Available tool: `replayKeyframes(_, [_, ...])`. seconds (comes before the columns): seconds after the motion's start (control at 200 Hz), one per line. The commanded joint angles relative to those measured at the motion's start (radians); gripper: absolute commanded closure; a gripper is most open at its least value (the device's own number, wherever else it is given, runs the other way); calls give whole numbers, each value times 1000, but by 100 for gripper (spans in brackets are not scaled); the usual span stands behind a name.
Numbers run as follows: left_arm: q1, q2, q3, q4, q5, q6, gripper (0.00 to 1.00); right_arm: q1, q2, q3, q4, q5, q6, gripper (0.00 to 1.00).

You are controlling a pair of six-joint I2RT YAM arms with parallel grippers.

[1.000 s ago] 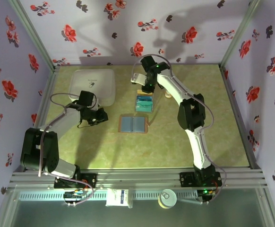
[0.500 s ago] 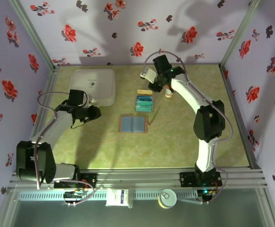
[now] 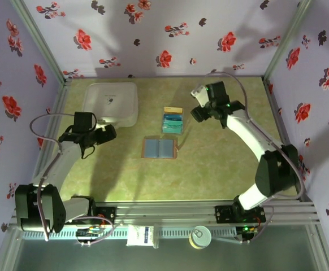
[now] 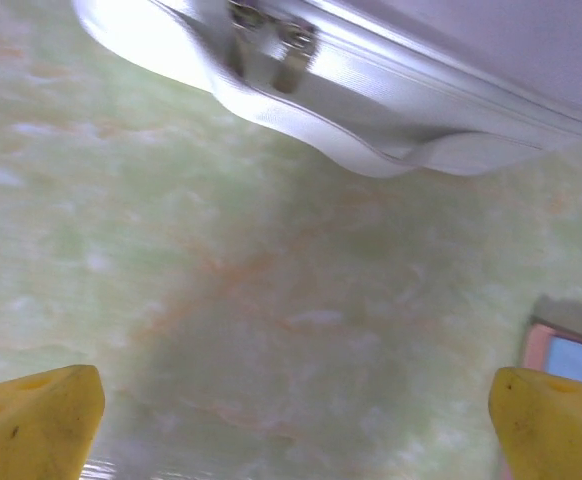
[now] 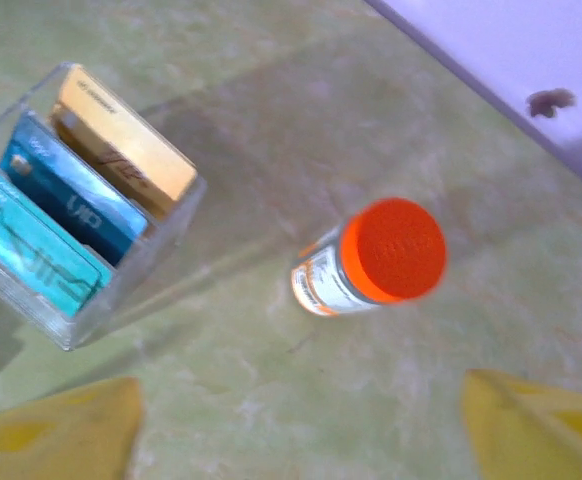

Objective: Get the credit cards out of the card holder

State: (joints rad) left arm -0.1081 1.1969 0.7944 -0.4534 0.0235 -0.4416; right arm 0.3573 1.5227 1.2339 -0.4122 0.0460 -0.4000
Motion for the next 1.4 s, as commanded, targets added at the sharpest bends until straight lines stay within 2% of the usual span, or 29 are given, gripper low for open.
replayKeyframes(0.0, [7,-18,-32,67,-150,7,0,-43,-84,-129,125,59,116,1])
replayKeyframes(0.21, [-3,-82,-120,188,-420,138,0,-148,-192,-380,313,101,263,1])
replayKeyframes(0.36, [1,-113,-243,442,-404,221,0,-230,-190,-553,552,114,354,1])
replayKeyframes(0.425, [-2,-70,-266,548,-463,300,0,-259,-169,-610,665,122,385,1])
replayKeyframes(0.5, [6,-17,-303,678,-509,316,0,-281,-128,-666,806,141,408,1])
replayKeyframes(0.585, [10,60,-354,887,-471,383,0,-300,-75,-698,922,171,437,1])
replayKeyframes(0.665, [24,157,-358,1032,-431,403,0,-333,-22,-718,1022,137,487,1])
replayKeyframes(0.715, [42,192,-338,1054,-378,427,0,-337,5,-731,1065,126,489,1])
replayKeyframes(0.795, [79,236,-355,1177,-255,417,0,-340,-4,-753,1089,112,488,1])
replayKeyframes(0.84, [93,266,-348,1182,-224,415,0,-340,5,-783,1158,96,482,1])
replayKeyframes(0.92, [107,326,-380,1288,-155,418,0,-343,42,-838,1286,81,478,1])
replayKeyframes(0.955, [108,335,-387,1304,-134,424,0,-343,52,-855,1349,88,482,1])
replayKeyframes(1.02, [108,348,-393,1331,-116,437,0,-344,27,-826,1244,80,479,1])
replayKeyframes(1.085, [108,351,-391,1329,-115,435,0,-345,45,-835,1292,81,481,1])
replayKeyframes(1.395, [107,347,-398,1333,-118,440,0,-347,34,-837,1276,92,482,1])
